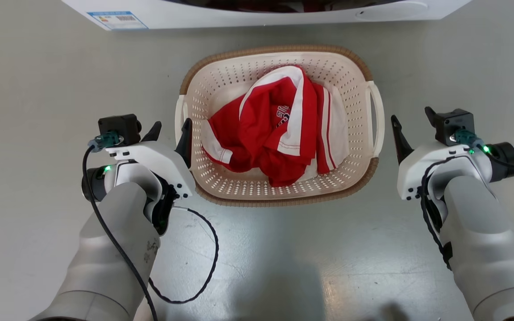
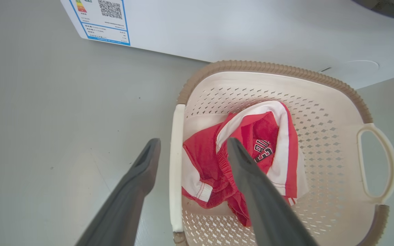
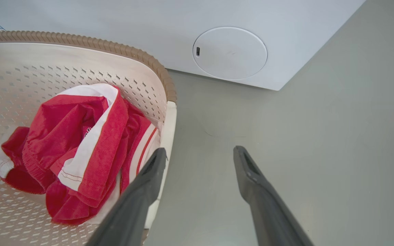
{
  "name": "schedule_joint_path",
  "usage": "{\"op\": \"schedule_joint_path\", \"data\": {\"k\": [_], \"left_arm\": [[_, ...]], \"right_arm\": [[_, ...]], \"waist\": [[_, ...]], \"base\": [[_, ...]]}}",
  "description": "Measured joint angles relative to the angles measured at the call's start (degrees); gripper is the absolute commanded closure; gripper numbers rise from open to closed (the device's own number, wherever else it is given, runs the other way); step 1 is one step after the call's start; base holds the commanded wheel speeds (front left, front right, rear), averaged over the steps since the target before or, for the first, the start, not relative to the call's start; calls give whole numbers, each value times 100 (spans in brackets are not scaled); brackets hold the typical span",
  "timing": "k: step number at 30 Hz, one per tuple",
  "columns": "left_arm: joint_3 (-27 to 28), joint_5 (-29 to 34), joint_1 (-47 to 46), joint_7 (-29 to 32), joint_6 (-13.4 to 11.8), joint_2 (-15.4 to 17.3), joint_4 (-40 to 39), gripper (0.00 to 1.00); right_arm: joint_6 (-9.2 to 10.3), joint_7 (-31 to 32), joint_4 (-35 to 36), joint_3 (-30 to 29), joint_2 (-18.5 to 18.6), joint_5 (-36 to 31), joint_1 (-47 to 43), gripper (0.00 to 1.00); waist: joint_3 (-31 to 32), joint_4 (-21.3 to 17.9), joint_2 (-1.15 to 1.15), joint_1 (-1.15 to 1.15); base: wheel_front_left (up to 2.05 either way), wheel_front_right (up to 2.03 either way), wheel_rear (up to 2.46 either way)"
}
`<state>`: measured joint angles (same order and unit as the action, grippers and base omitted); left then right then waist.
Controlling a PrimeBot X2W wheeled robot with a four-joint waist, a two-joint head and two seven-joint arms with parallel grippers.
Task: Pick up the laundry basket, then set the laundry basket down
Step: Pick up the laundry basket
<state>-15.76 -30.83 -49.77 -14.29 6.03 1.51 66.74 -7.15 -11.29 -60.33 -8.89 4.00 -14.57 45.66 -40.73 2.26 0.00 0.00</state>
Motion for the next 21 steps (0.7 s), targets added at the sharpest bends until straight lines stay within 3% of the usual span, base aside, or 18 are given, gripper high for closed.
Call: {"op": "schedule_joint_path", "data": {"k": [21], "left_arm": [[-588,-193,-487,-12,-98,-4,213,0]], "right_arm": [[0,-134,-331,154,-2,-193,604,0]], "waist": [[-727,151,0,0]], "base": [[0,0,0]]}}
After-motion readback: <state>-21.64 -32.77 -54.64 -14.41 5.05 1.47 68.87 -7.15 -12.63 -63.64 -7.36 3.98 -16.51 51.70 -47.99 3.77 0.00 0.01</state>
